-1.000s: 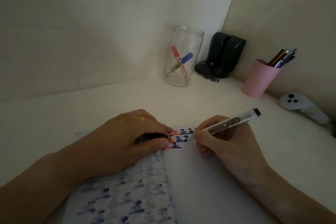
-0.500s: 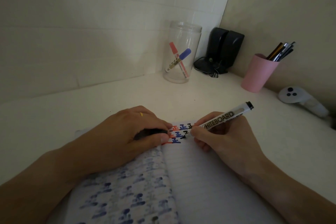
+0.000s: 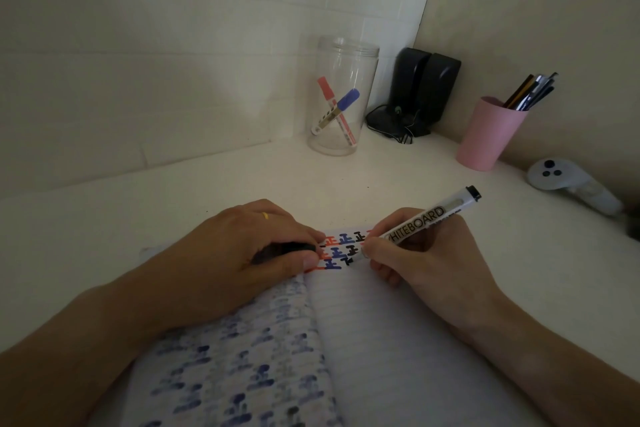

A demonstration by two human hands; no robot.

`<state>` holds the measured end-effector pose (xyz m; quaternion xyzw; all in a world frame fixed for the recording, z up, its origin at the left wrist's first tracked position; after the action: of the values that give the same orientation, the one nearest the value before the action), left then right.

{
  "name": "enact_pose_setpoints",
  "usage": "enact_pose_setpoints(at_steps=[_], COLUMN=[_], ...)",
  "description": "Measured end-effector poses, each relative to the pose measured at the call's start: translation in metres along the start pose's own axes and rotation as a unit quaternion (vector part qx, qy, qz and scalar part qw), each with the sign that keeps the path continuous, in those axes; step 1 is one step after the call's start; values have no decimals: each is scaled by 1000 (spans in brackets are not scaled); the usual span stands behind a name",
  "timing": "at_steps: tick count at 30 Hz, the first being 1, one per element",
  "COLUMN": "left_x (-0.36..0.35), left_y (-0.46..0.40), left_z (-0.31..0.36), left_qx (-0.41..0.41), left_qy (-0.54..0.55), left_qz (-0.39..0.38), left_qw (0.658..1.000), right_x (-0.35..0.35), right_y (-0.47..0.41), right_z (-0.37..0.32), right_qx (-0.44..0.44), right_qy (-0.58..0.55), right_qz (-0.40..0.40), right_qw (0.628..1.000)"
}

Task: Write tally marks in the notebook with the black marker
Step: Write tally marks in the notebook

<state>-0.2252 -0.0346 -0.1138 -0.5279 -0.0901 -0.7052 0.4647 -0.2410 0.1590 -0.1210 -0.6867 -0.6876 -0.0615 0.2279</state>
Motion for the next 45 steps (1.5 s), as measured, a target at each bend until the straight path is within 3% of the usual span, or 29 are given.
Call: enact_pose_setpoints(at_steps=[18,34,41,45], left_x=[1,1,1,1], left_y=[1,1,1,1], left_z=[2,3,2,1], left_qx=[5,4,10,21], left_qy=[0,-2,-5,-4], left_qz=[-1,6,1,4], left_qw=[1000,1000,1000,1000], right_x=[-4,-2,18,13], right_y=[1,-2,-10,-11], right_z=[-8,-1,-8,-14], right_qx=[27,11,52,57], right_qy=[-38,17,-176,-222], right_qz=[-25,-3,48,19], right_qw=[999,1000,982,973])
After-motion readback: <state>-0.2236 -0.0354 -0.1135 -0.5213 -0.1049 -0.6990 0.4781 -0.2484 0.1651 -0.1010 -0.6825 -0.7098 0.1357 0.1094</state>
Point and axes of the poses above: each hand's wrist, its own y-axis away from the middle knuckle, its own x-axis out of the back of the hand, z = x × y, the point moved 9 cm from there along -y, towards the middle knuckle, and after that the axes turned 1 degree about z, right-handed, at the moved point
